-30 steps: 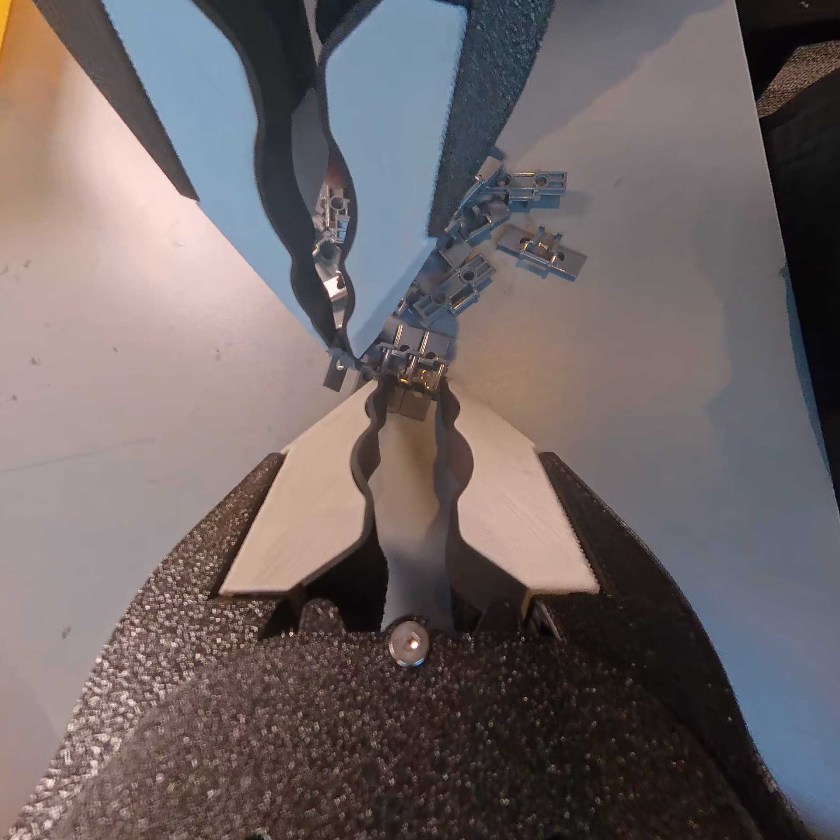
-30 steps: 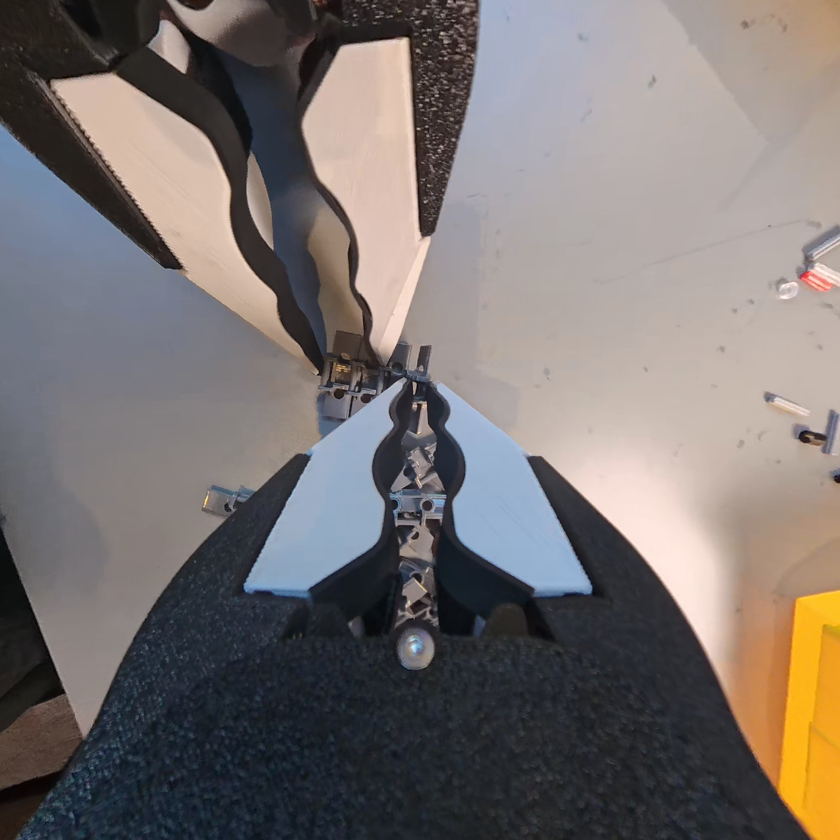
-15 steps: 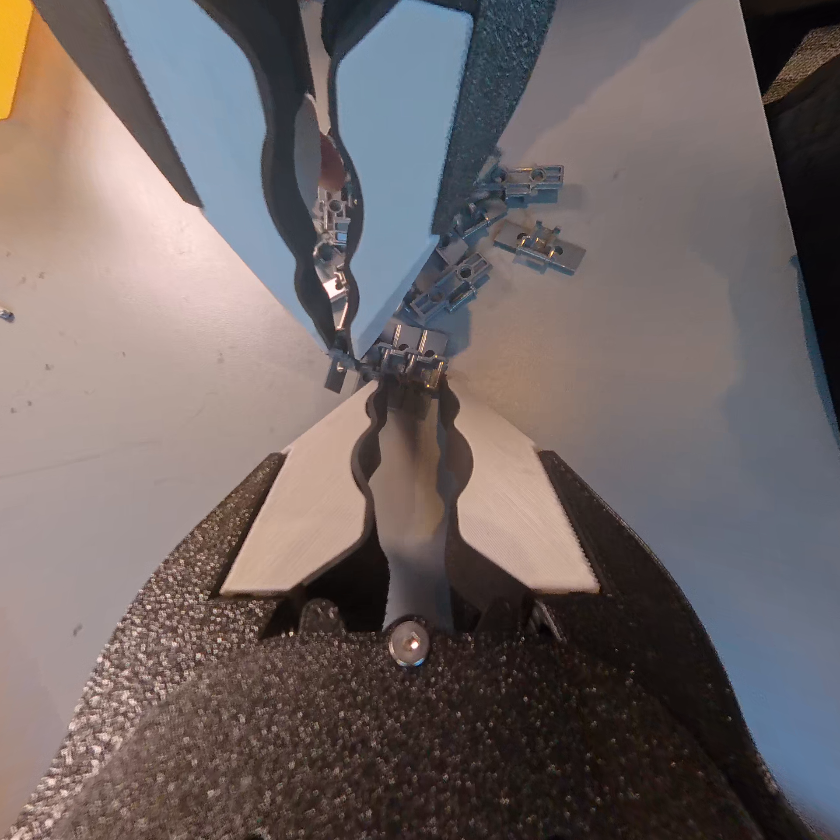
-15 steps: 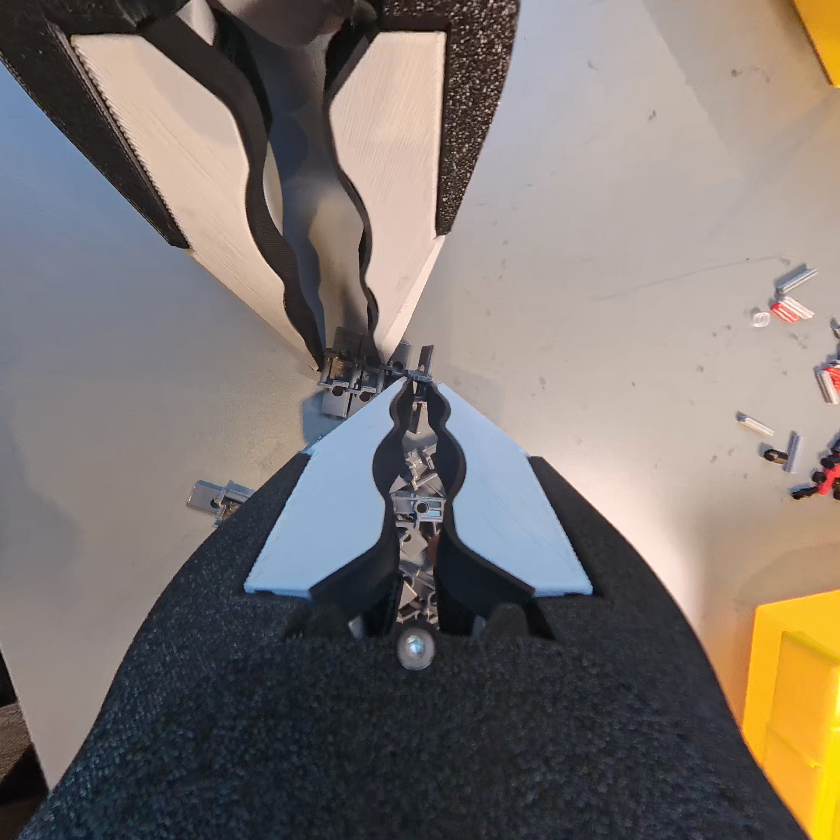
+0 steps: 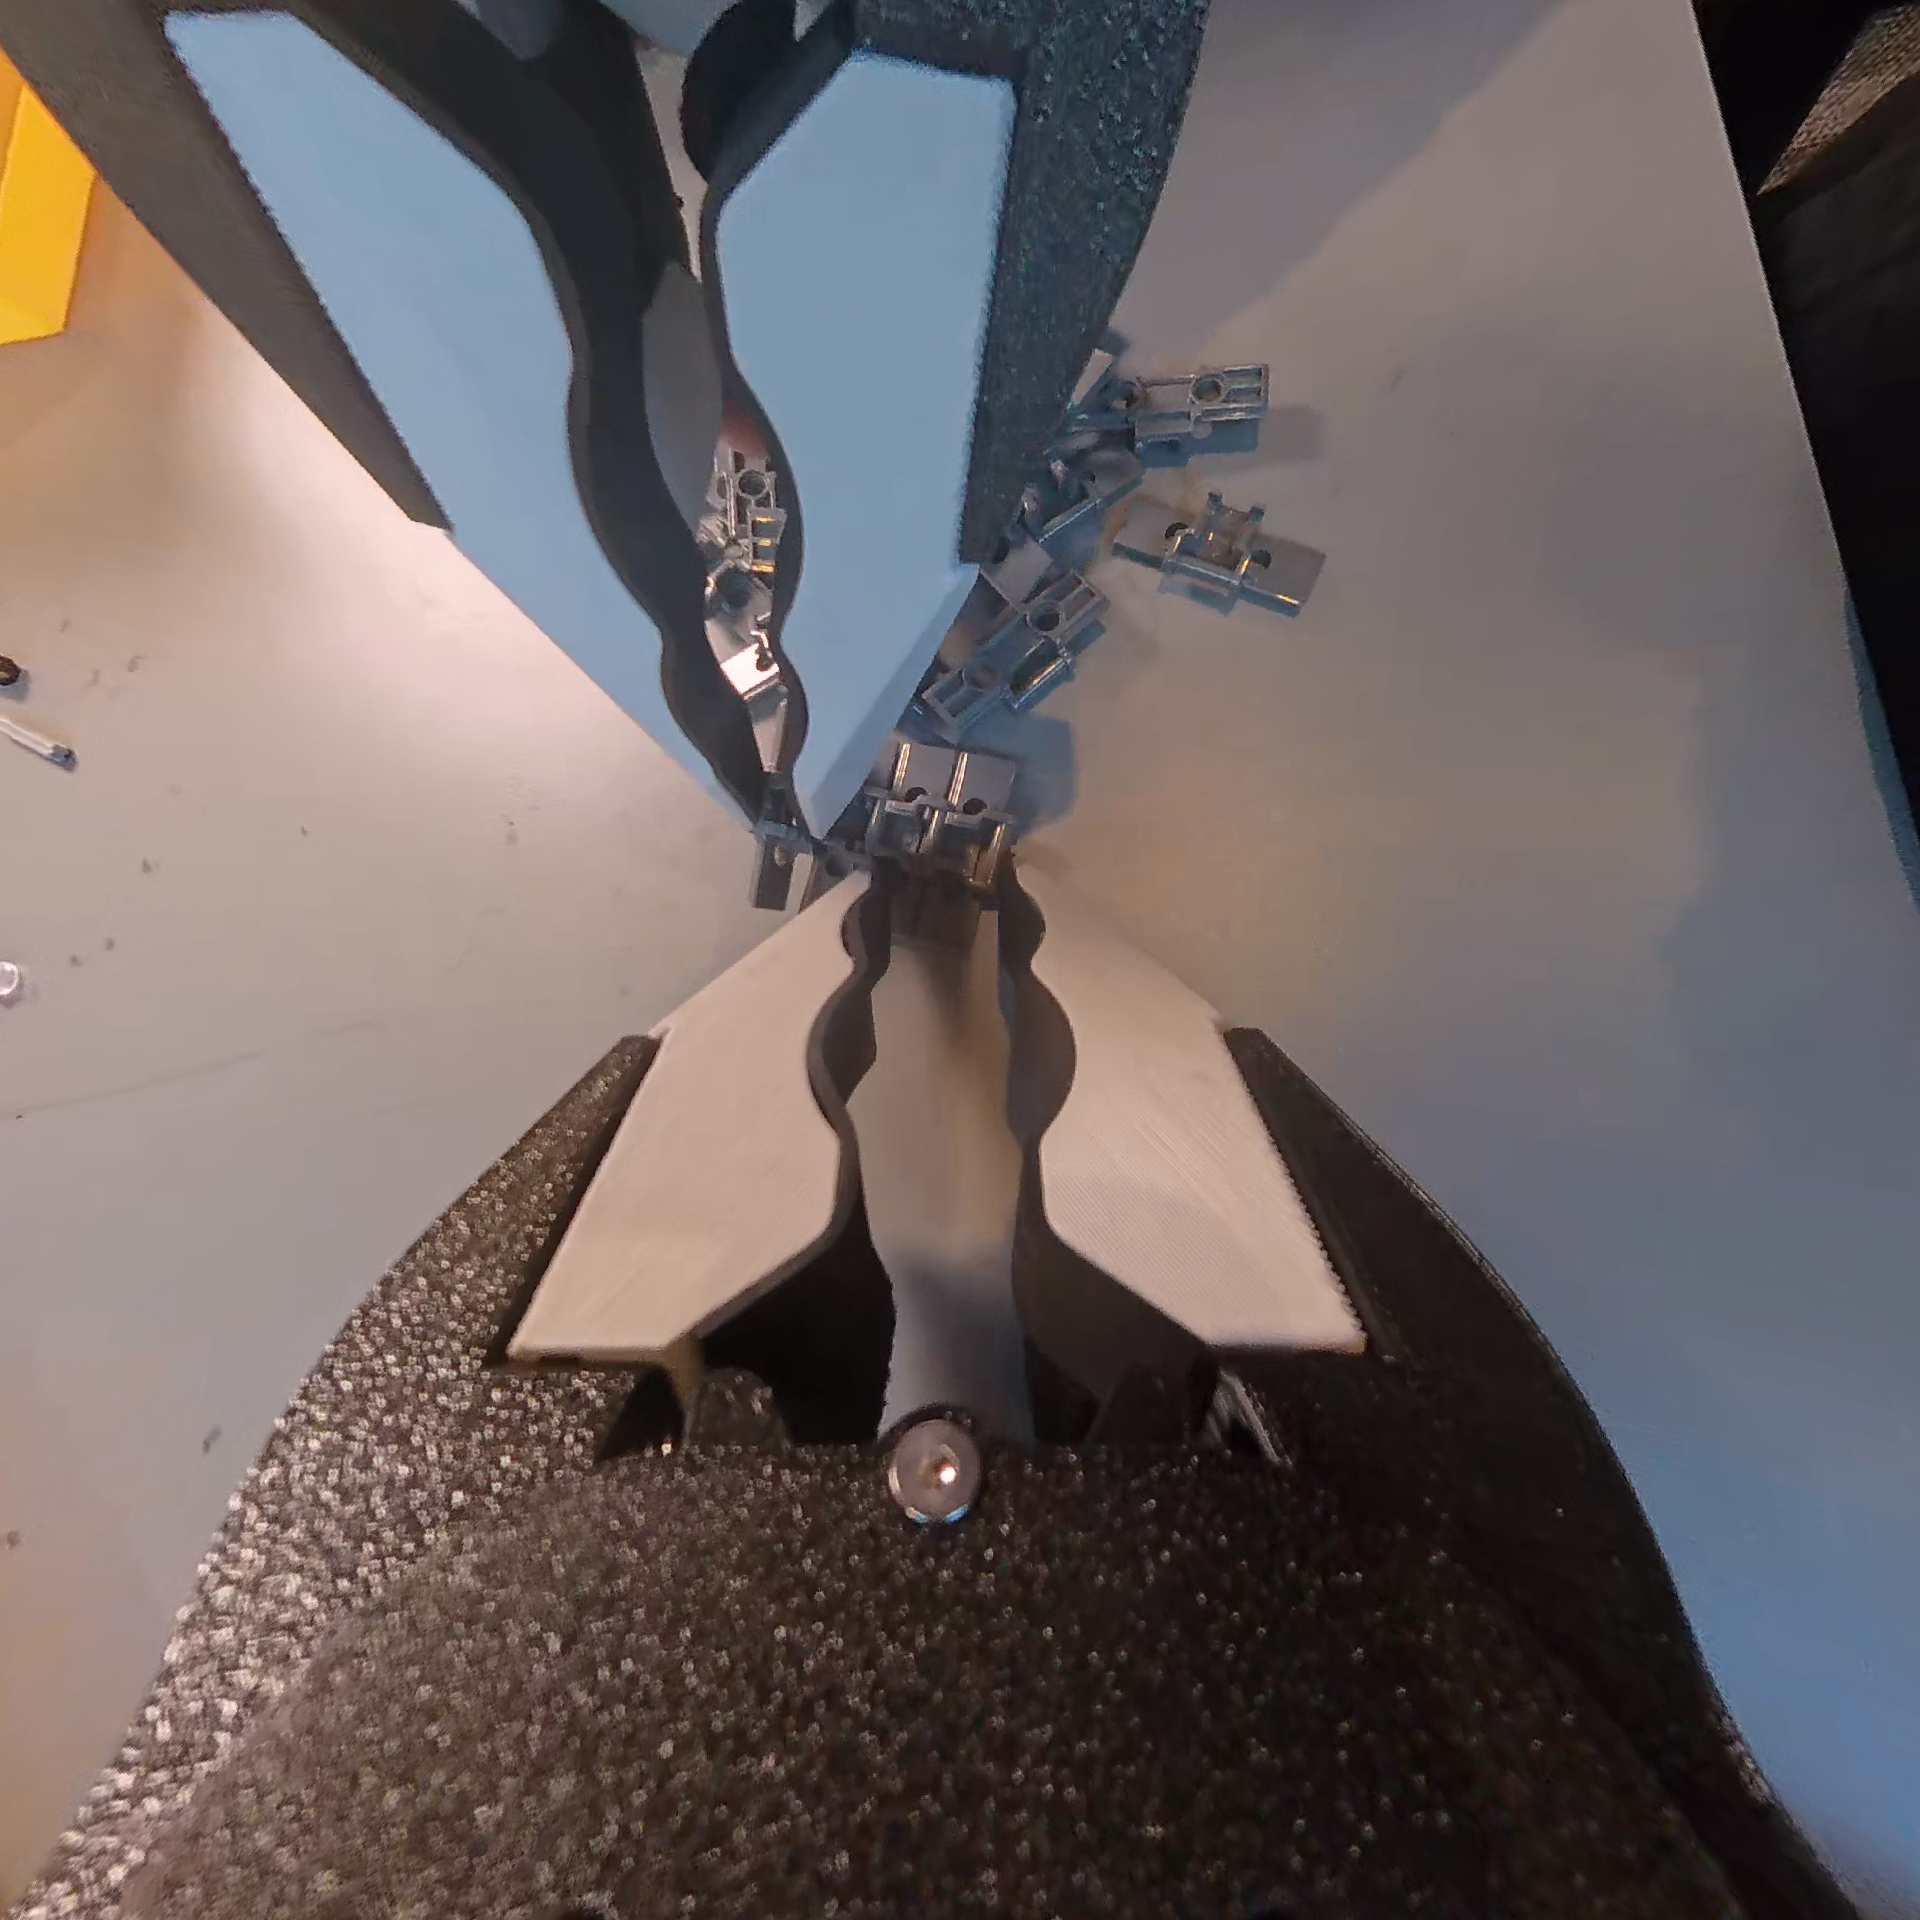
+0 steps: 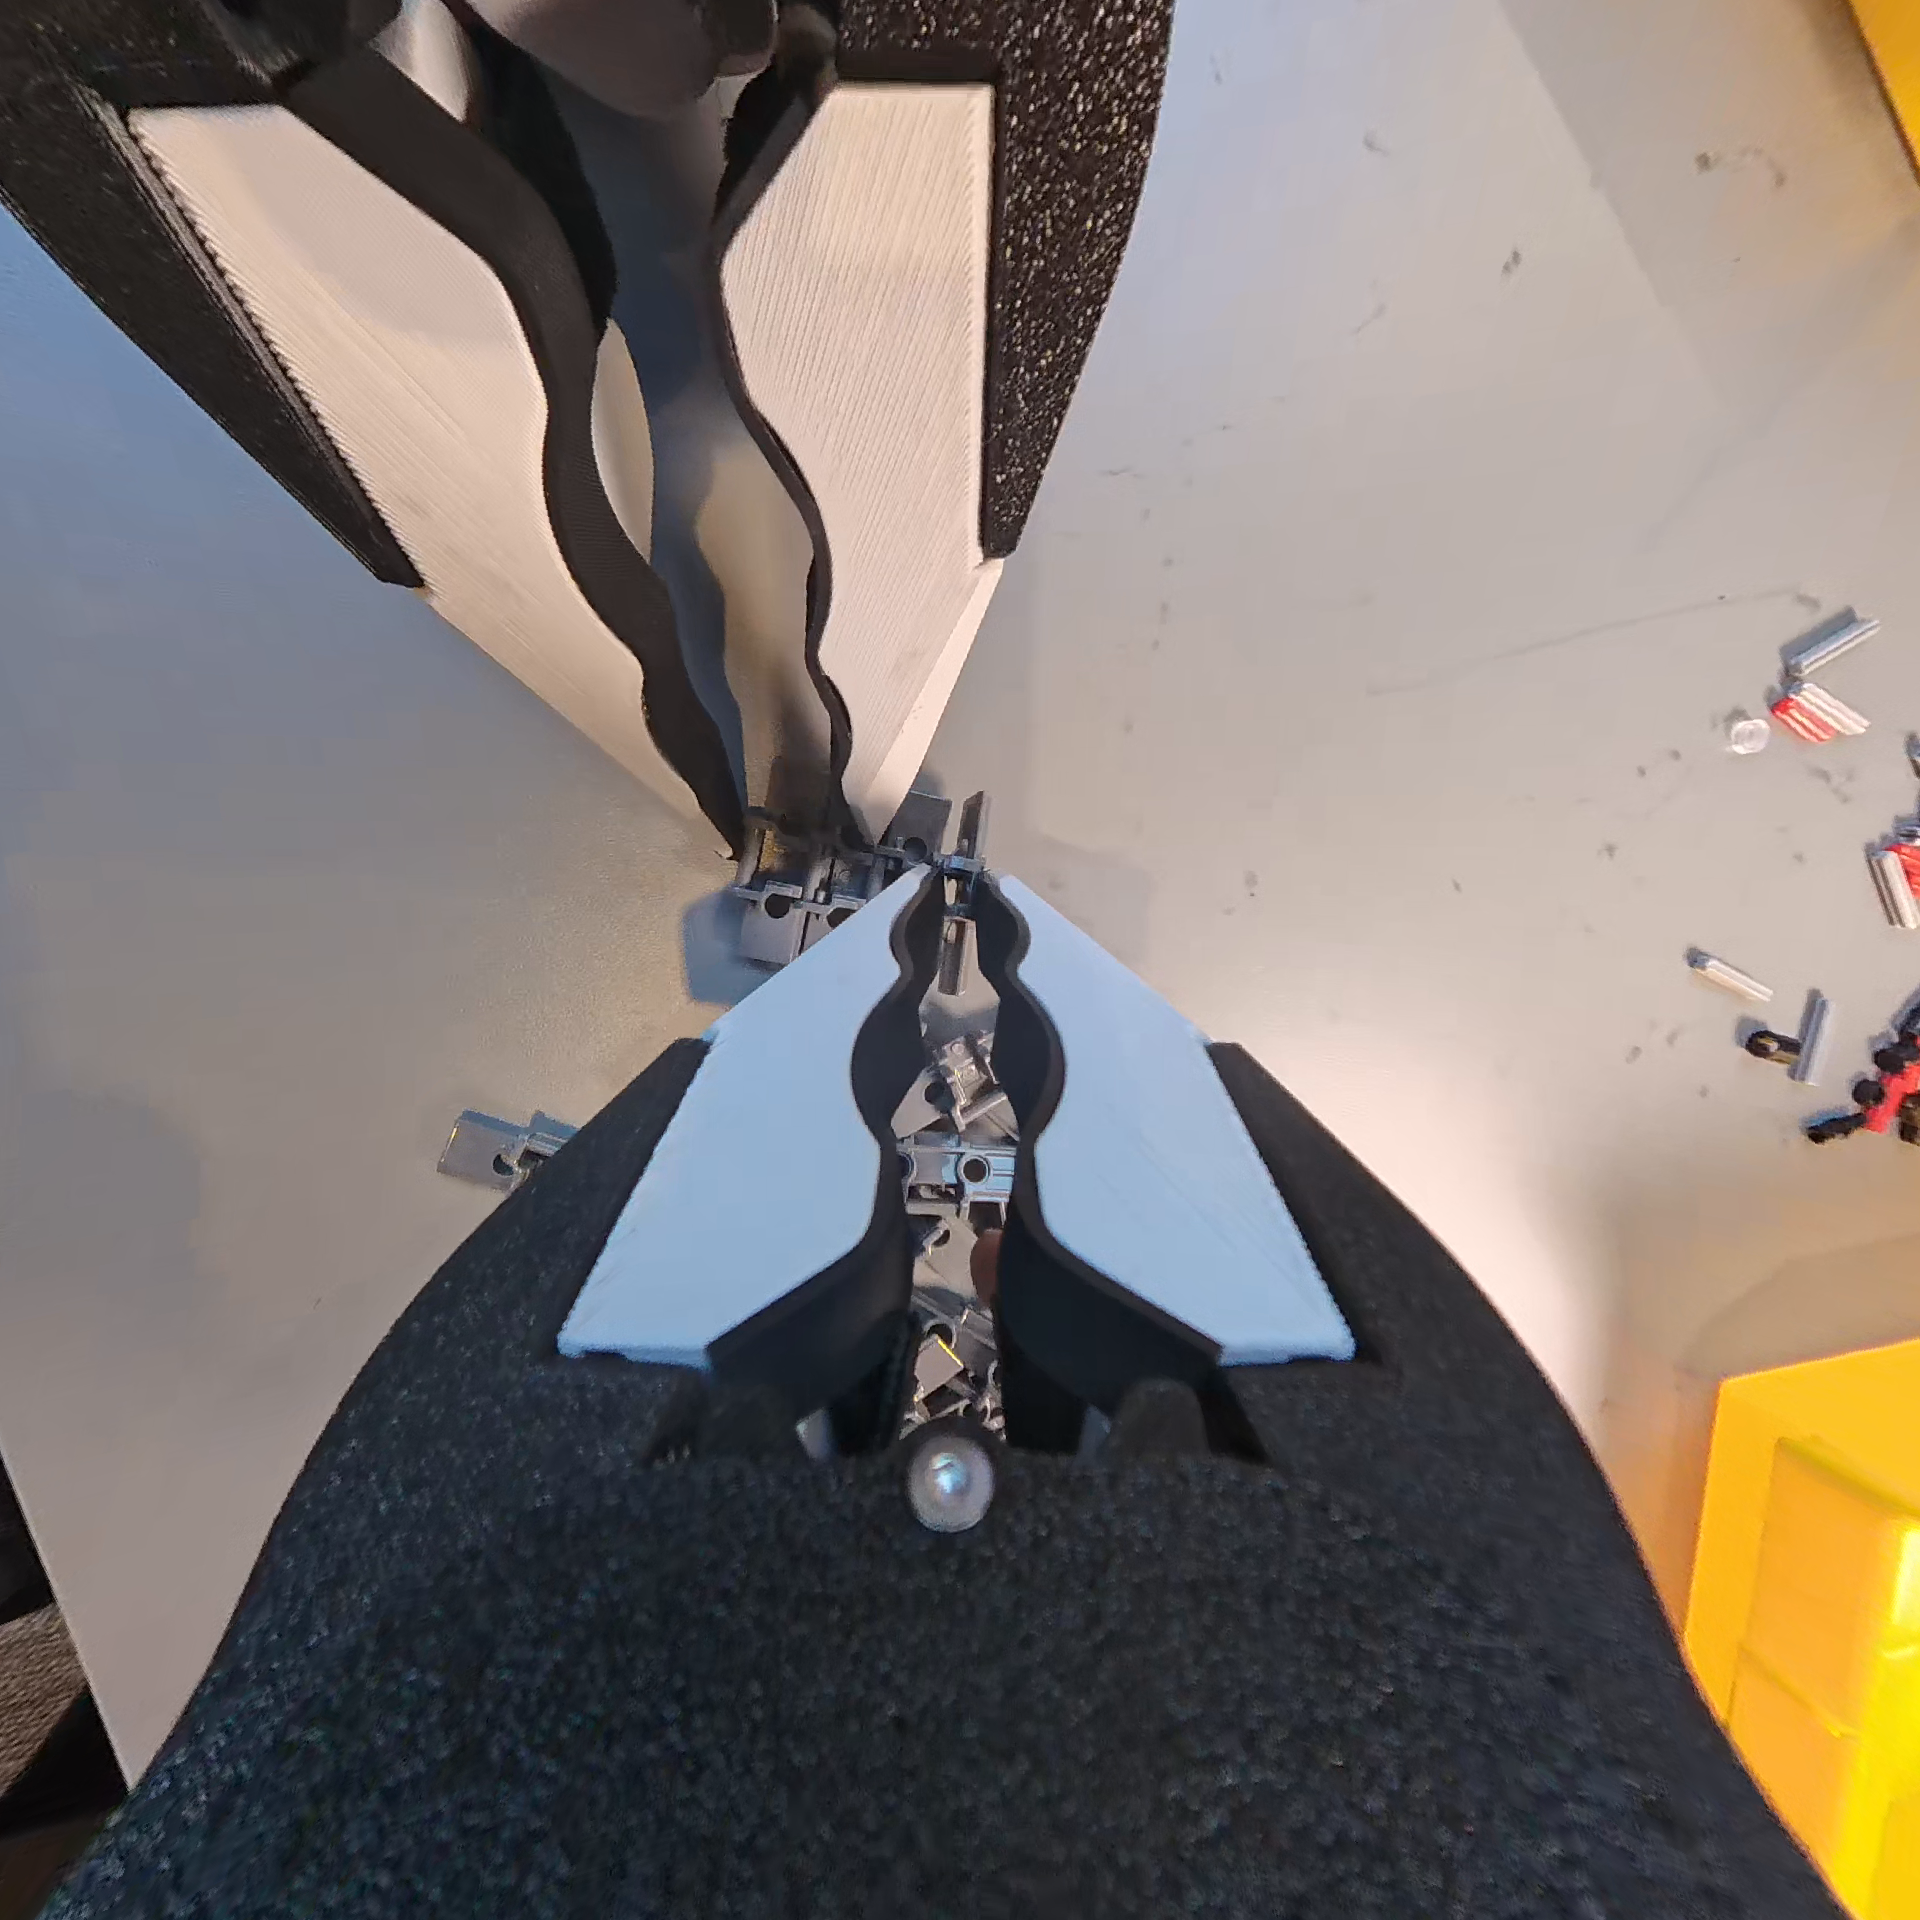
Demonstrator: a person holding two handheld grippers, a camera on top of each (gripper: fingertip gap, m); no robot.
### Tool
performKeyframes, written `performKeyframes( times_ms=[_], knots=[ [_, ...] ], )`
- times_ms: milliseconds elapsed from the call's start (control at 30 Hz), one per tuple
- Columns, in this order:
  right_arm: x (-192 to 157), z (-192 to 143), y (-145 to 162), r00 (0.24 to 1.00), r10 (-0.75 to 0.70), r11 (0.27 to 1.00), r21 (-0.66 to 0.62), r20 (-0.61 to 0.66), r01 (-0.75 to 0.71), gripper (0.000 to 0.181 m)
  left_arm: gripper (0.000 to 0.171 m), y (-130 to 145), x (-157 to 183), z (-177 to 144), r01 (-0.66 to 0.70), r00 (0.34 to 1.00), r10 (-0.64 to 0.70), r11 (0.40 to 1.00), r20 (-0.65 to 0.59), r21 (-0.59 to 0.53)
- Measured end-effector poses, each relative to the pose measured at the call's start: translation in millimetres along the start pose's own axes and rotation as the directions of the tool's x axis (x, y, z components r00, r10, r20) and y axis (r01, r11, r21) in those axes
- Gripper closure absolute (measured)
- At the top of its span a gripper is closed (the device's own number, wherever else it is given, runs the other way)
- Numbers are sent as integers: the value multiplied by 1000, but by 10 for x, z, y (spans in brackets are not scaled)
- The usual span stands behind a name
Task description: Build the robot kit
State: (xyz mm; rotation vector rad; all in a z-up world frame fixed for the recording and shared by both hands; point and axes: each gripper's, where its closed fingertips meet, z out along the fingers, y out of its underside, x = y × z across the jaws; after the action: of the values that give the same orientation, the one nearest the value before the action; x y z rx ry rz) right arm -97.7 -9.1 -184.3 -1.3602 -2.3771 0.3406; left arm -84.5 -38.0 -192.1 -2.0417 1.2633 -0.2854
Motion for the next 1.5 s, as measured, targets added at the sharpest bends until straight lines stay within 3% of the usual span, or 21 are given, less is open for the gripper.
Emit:
performKeyframes(
  times_ms=[100, 267, 533, 633, 700, 967, 1100, 1200, 1300, 1500],
  knots=[
    [0, 0, 6, 1000, 23, 1000, 12, 15, -23, 176, 153, 1, 1, -1, 15, 1000, -15, 1000, -7, 0],
    [4, -3, 47, 979, 183, 971, 142, 85, -194, 176, 156, -2, 12, 0, 9, 1000, -9, 1000, 7, 2],
    [24, -19, 42, 966, 237, 960, 131, 103, -249, 175, 155, -5, 9, -1, 24, 1000, -24, 1000, -7, -1],
    [105, -116, 24, 940, 295, 930, 174, 170, -323, 159, 155, -7, 2, -2, 31, 999, -31, 999, -20, -10],
    [228, -226, 30, 935, 316, 910, 228, 164, -347, 159, 155, 1, -1, -11, 24, 999, -25, 1000, -33, -17],
    [368, -347, 211, 956, 286, 904, 314, 60, -290, 161, 150, 172, -135, -138, 56, 998, -58, 997, -35, -49],
    [248, -313, -47, 968, 233, 884, 393, 95, -252, 172, 147, 224, -150, -183, 63, 997, -64, 997, -52, -38],
    [195, -93, -186, 983, 168, 916, 359, 70, -182, 178, 148, 223, -151, -182, 69, 996, -71, 997, -56, -29],
    [221, 118, -128, 981, 179, 942, 276, 72, -192, 181, 152, 227, -156, -186, 72, 996, -73, 997, -52, -23],
    [259, 56, -86, 973, 202, 934, 277, 111, -226, 176, 152, 225, -158, -184, 68, 996, -69, 998, -61, -18]
  ],
)
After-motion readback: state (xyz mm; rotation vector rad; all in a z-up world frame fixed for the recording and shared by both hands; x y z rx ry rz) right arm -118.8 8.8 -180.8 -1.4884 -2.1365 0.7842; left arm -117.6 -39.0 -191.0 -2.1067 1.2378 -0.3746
